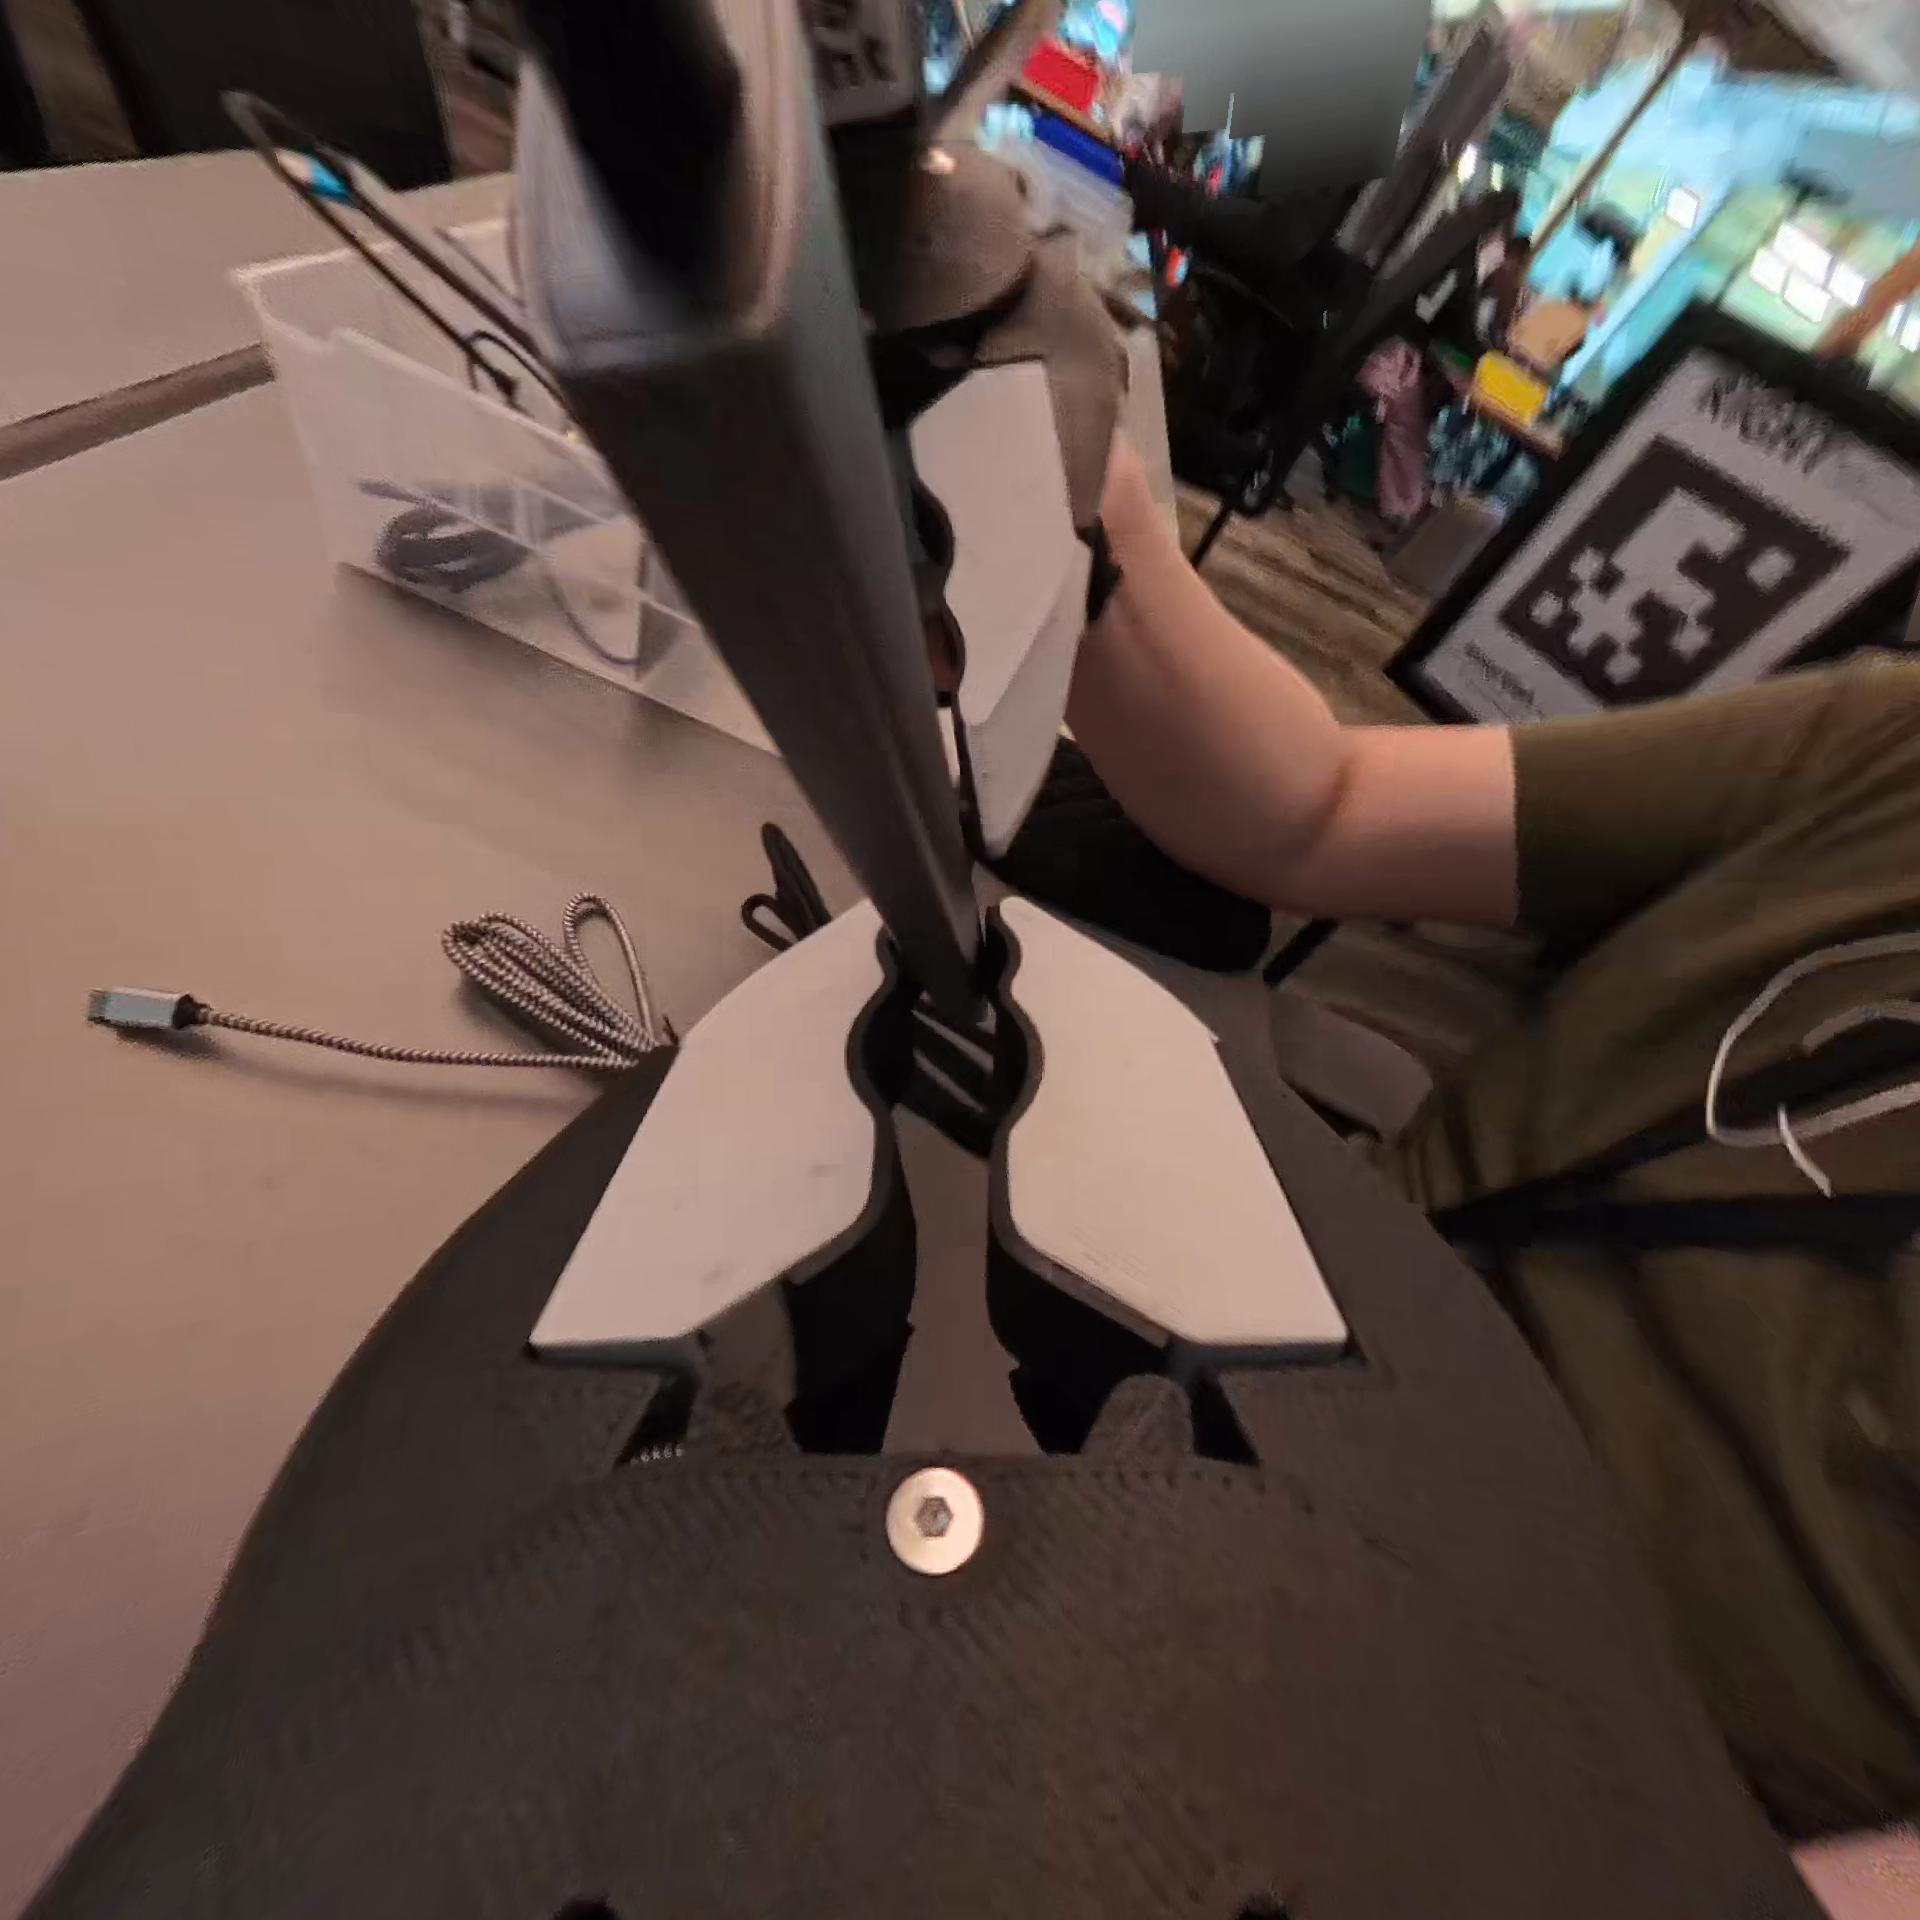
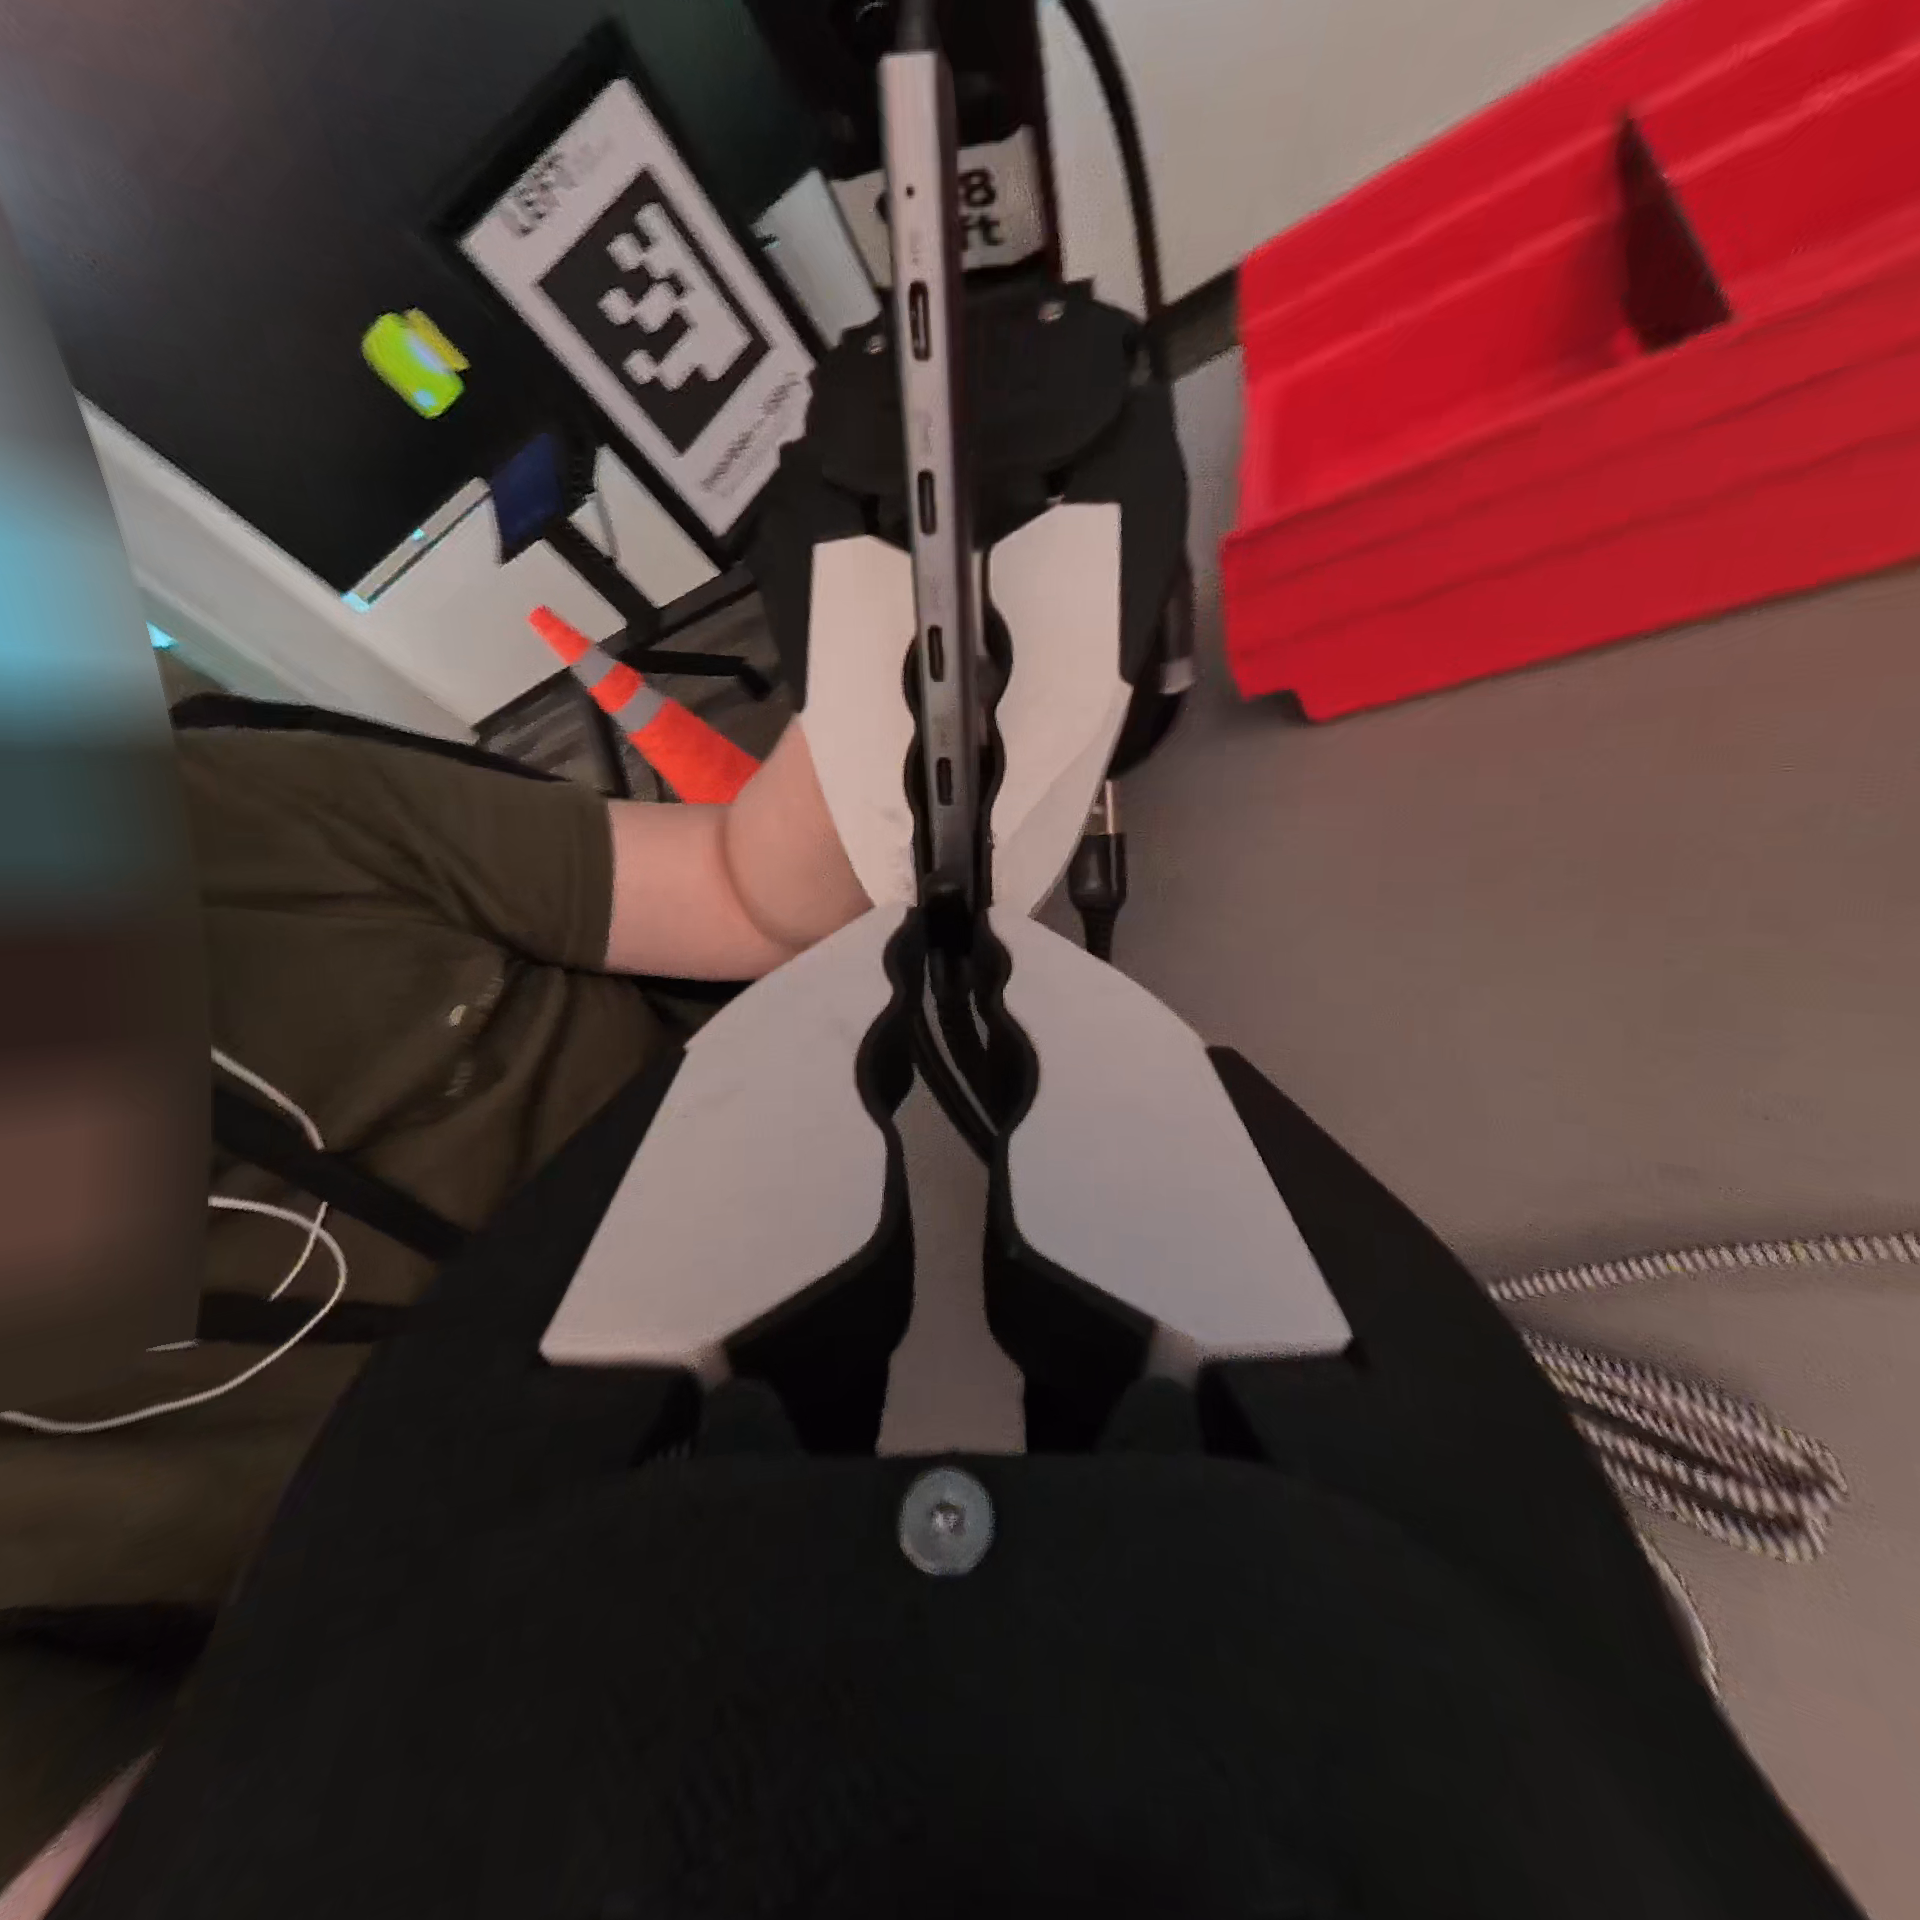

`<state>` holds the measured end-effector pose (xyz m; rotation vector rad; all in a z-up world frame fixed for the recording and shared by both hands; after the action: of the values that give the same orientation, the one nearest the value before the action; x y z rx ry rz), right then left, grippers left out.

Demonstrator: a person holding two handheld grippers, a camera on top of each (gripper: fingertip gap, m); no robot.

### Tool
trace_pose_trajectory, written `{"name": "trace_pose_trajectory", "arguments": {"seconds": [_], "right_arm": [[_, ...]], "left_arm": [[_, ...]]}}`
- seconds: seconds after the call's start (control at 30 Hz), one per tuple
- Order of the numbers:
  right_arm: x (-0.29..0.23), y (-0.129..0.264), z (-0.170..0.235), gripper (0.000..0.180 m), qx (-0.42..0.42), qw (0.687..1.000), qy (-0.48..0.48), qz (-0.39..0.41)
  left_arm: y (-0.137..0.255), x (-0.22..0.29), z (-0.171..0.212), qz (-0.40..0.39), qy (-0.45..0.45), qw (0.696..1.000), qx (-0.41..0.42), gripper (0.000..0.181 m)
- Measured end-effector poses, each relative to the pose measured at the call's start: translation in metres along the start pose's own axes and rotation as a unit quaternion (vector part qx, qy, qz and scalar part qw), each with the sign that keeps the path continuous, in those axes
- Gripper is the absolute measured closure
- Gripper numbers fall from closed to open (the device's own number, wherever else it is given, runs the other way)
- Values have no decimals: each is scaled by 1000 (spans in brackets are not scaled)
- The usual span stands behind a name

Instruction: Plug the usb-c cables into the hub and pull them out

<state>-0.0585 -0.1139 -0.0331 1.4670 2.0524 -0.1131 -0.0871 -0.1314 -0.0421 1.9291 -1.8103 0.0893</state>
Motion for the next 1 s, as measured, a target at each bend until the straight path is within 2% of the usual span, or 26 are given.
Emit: {"name": "trace_pose_trajectory", "arguments": {"seconds": [0.03,0.1,0.17,0.23,0.27,0.4,0.47,0.5,0.6,0.87,1.0], "right_arm": [[-4,-2,-3,168,5,1000,17,-1],[8,2,-10,164,27,996,46,64],[46,17,-14,164,54,979,30,195],[93,34,-5,161,68,938,-12,339],[110,35,4,160,62,922,-23,381],[157,13,57,149,-62,886,-54,455],[173,13,73,149,-121,851,-35,509],[177,13,77,151,-141,841,-26,522],[175,8,77,170,-141,849,-29,508],[171,29,76,176,-129,855,-54,499],[160,53,52,177,-97,835,-12,542]], "left_arm": [[6,6,3,-7,-26,1000,-16,170],[16,17,14,-16,-68,996,-50,170],[24,16,21,-44,-84,993,-70,171],[29,11,24,-54,-64,994,-73,171],[30,8,26,-52,-44,995,-78,170],[31,-13,41,-74,38,991,-109,170],[28,-28,47,-101,73,985,-120,171],[25,-31,48,-100,89,984,-119,170],[12,-39,49,-86,129,982,-109,170],[-9,-54,68,-57,214,966,-130,170],[-9,-57,74,-60,223,962,-143,170]]}}
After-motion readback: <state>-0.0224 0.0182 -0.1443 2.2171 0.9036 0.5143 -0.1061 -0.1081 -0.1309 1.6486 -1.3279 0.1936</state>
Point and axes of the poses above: each gripper's, where its closed fingertips meet, y back along the fingers, z out of its underside, x = y × z across the jaws, the point moved 2 cm from there along y, back along the fingers, and after that the axes turned 1 degree about y, right-handed, at the moved point
